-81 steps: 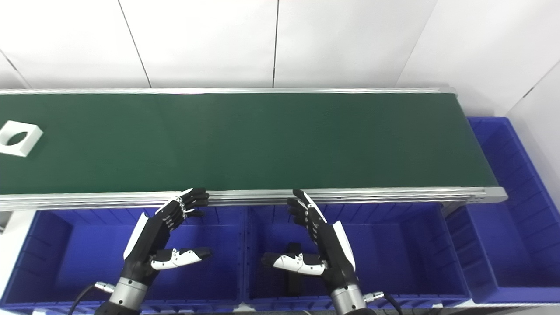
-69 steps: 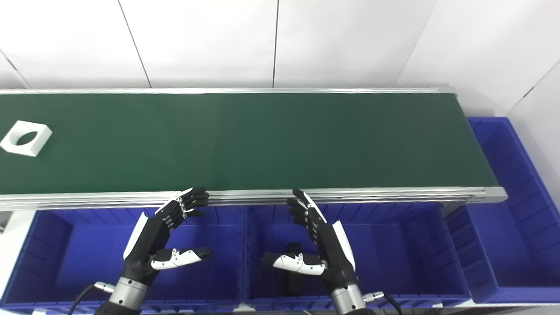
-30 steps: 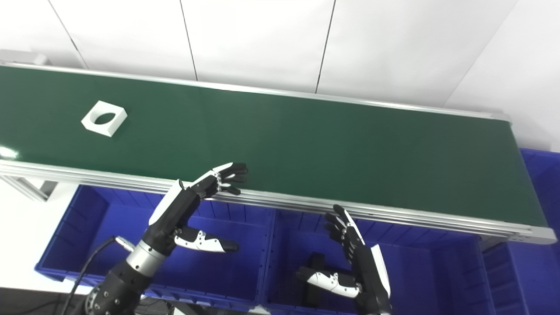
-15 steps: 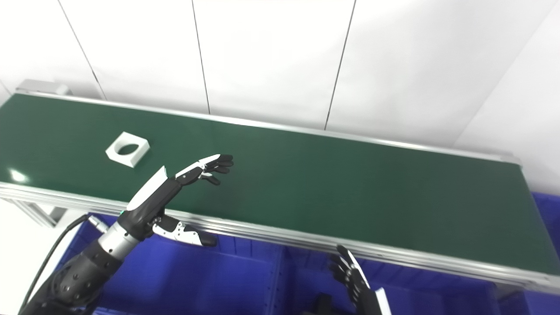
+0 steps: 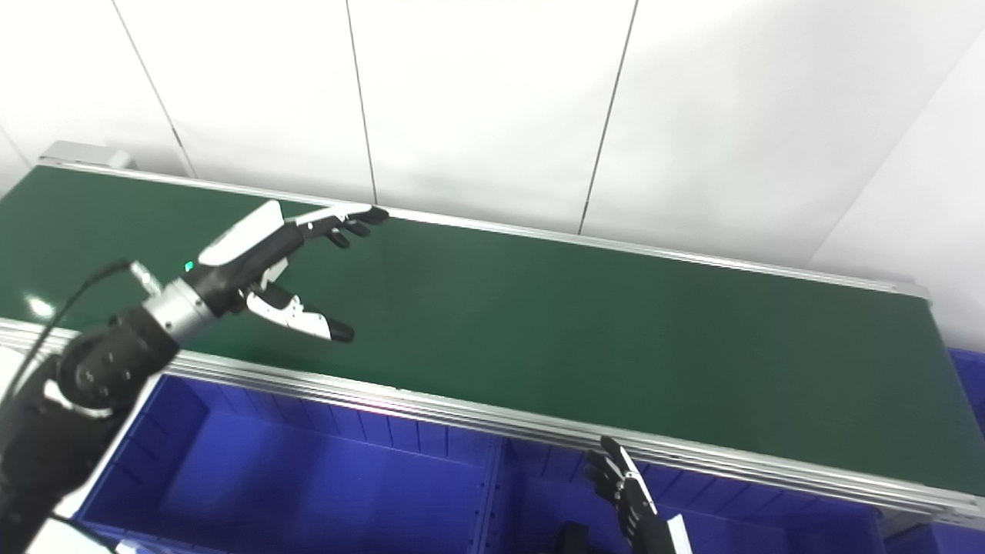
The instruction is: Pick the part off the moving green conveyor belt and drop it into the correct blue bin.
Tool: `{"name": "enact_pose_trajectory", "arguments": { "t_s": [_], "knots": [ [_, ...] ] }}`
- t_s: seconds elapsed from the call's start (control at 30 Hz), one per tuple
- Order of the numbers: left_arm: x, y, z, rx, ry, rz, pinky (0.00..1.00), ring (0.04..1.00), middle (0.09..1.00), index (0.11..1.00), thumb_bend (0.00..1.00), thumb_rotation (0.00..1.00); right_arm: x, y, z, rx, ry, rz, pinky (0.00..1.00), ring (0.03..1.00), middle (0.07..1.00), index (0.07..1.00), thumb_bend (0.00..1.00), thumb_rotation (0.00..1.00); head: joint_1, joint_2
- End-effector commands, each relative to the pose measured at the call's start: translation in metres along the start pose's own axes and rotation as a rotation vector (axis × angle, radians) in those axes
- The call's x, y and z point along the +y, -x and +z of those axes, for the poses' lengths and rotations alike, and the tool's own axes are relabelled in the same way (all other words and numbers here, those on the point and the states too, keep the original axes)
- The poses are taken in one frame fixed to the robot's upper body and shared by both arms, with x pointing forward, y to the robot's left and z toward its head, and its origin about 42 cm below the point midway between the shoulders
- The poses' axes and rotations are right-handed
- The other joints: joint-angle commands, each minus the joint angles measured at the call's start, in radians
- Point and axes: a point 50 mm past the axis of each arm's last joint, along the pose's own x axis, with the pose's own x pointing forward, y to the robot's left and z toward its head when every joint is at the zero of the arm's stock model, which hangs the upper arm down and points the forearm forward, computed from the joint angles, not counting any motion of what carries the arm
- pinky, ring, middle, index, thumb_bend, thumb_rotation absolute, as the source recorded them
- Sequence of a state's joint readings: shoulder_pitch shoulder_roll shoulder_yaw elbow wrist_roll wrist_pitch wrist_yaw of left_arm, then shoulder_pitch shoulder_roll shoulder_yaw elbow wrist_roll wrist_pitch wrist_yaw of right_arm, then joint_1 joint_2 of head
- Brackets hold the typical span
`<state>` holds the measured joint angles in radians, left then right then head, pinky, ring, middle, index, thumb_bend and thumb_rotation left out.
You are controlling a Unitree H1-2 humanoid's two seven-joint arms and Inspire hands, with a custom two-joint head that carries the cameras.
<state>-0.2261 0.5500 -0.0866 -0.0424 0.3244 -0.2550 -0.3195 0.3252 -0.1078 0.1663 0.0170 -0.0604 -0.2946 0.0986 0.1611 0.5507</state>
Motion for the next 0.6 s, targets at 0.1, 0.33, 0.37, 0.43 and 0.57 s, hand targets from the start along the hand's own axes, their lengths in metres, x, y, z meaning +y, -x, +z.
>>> {"name": "enact_pose_trajectory", "arguments": {
  "t_s": [0.1,0.33,0.37,0.43,0.57],
  "knots": [
    [0.04,-0.02,-0.015,0.025,-0.189,0.005,0.69,0.794,0.857,0.88,0.78,0.43,-0.001,-0.005,0.008,-0.088,0.001,-0.002,0.89,0.872,0.87,0.945,0.89,0.15,0.008,-0.006],
    [0.058,-0.036,-0.041,0.108,-0.319,-0.074,0.76,0.823,0.869,0.885,0.82,0.38,-0.001,-0.005,0.005,-0.102,0.013,-0.002,0.87,0.856,0.864,0.948,0.88,0.17,0.006,-0.014],
    [0.059,-0.039,-0.044,0.117,-0.328,-0.081,0.77,0.825,0.869,0.884,0.82,0.36,-0.001,-0.005,0.005,-0.102,0.008,-0.002,0.87,0.858,0.864,0.948,0.88,0.17,0.009,-0.015],
    [0.061,-0.043,-0.051,0.128,-0.346,-0.093,0.78,0.826,0.869,0.882,0.84,0.34,-0.002,-0.005,0.004,-0.101,0.002,-0.004,0.87,0.86,0.864,0.947,0.89,0.16,0.009,-0.018],
    [0.06,-0.05,-0.061,0.165,-0.379,-0.122,0.79,0.838,0.877,0.882,0.86,0.29,-0.002,-0.005,0.003,-0.104,-0.001,-0.006,0.87,0.856,0.86,0.946,0.89,0.16,0.011,-0.02]
  ]
}}
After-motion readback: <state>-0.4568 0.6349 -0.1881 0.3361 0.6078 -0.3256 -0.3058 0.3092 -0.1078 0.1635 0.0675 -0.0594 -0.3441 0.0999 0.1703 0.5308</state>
